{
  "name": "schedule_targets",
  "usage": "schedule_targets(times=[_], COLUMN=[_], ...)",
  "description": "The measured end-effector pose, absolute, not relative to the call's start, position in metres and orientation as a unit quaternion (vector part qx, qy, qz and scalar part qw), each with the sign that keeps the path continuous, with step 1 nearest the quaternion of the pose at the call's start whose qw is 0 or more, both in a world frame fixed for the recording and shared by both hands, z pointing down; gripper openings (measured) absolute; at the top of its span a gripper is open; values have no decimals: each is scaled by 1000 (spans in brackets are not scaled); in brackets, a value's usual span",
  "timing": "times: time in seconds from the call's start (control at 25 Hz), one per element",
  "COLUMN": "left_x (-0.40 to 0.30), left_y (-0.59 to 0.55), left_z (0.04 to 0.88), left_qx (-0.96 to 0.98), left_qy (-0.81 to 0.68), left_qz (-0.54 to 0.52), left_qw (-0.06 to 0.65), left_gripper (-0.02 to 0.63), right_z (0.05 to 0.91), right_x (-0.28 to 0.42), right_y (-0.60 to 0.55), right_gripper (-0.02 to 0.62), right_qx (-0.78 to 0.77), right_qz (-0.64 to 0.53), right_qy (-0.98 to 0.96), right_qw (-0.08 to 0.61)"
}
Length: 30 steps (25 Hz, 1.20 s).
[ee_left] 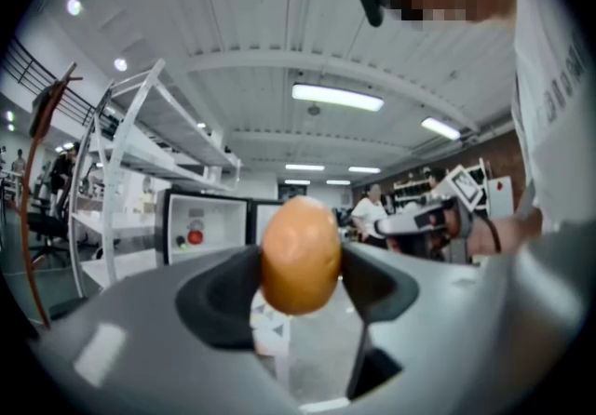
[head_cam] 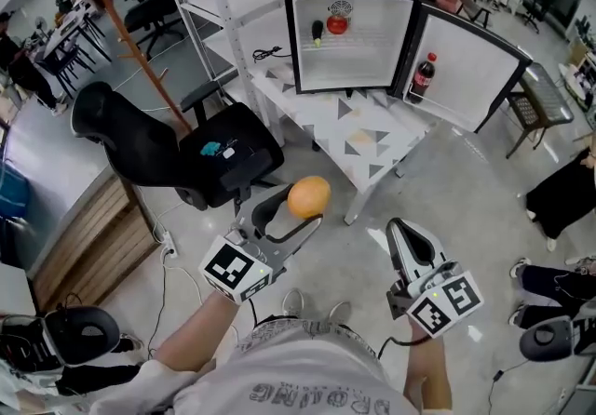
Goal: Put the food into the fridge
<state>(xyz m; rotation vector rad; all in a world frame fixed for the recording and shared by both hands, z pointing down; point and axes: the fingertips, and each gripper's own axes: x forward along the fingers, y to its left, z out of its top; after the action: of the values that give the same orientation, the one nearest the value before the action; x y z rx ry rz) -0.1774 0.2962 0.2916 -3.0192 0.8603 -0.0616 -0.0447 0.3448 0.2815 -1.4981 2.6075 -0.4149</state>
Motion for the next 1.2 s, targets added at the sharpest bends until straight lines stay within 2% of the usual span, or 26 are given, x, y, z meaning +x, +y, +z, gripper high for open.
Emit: schedule_targets(times=[1.2], left_x=[-86], left_y=[348], left_z=[293], left_qx=[-952], left_qy=[304], left_qz=[-38], left_qw=[15], left_gripper=[279], right_z=[288], right_x=[46], right_y=[387], right_gripper=[2], right_qx=[-457], right_qz=[-139], right_qy=[876], right_qw=[64])
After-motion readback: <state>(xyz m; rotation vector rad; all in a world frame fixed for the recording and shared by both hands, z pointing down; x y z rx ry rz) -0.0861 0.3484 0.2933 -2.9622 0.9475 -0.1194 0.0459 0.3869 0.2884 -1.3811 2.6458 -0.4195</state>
